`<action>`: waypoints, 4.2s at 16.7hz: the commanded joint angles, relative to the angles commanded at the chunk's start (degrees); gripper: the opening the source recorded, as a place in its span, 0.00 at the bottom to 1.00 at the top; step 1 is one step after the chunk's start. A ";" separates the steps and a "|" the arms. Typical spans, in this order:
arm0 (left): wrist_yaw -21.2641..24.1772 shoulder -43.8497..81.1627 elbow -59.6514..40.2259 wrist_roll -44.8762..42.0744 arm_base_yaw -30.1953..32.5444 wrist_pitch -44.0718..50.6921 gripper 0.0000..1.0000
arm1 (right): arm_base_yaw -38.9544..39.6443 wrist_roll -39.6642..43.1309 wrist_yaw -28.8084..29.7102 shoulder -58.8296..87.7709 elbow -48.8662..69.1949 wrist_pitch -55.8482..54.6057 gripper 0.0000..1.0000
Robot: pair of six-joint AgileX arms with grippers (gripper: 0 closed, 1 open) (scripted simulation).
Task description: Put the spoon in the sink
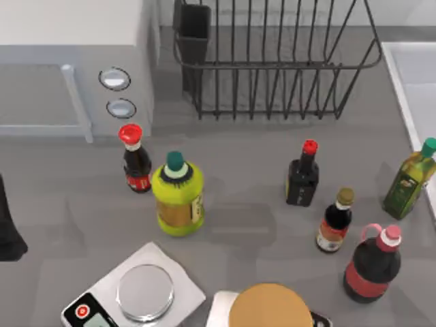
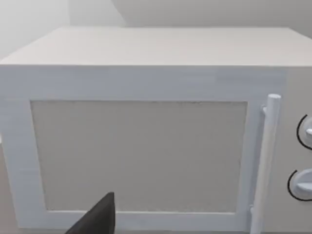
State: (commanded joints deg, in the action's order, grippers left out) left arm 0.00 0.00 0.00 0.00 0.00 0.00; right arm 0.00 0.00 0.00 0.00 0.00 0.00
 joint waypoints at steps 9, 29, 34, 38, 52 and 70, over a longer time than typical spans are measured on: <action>0.00 0.00 0.00 0.00 0.00 0.00 1.00 | -7.92 -2.61 -1.55 17.38 12.23 15.52 1.00; 0.00 0.00 0.00 0.00 0.00 0.00 1.00 | -29.72 -9.88 -6.05 74.14 46.03 60.60 1.00; 0.00 0.00 0.00 0.00 0.00 0.00 1.00 | -29.09 -10.87 -6.11 77.41 42.48 54.04 1.00; 0.00 0.00 0.00 0.00 0.00 0.00 1.00 | -27.77 -12.31 -6.09 83.42 36.07 40.81 1.00; 0.00 0.00 0.00 0.00 0.00 0.00 1.00 | -26.70 -13.45 -6.07 87.86 31.34 31.99 0.62; 0.00 0.00 0.00 0.00 0.00 0.00 1.00 | -27.32 -12.61 0.05 83.39 33.87 37.93 0.00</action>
State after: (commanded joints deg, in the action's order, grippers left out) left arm 0.00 0.00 0.00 0.00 0.00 0.00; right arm -27.32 -12.61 0.05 83.39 33.87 37.93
